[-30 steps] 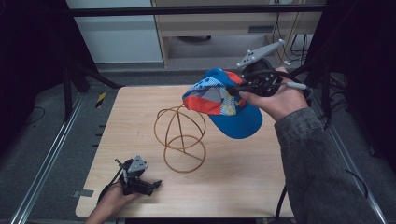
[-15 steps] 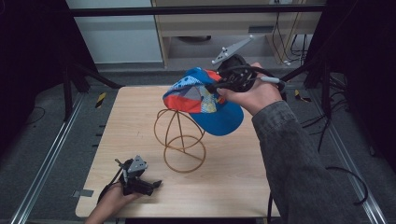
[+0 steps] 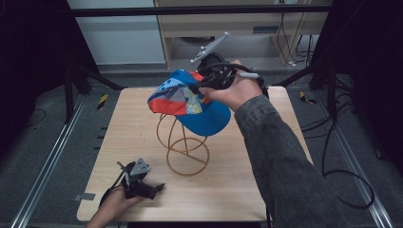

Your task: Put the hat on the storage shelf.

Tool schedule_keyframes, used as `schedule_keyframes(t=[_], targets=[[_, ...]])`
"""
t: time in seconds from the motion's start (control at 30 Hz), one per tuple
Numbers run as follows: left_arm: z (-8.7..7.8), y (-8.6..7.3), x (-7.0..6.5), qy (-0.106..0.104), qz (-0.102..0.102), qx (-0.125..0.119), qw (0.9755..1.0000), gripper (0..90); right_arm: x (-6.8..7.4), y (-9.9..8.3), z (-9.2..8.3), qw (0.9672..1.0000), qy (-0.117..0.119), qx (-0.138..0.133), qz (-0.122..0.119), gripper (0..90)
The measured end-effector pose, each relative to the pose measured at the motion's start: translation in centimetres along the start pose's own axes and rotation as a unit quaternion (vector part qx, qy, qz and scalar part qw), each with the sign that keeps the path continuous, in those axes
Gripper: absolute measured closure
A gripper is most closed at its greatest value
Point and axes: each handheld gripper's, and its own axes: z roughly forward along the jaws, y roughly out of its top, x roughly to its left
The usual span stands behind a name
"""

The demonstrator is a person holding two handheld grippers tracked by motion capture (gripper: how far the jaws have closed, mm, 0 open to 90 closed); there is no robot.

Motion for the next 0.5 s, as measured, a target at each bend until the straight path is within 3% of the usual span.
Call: schedule_keyframes(t=[0.5], targets=[[0.0, 0.0, 0.0, 0.0, -0.002, -0.001, 1.0, 0.0, 1.6, 1.3, 4.3, 0.9987, 0.028, 0.035, -0.023, 89.5]])
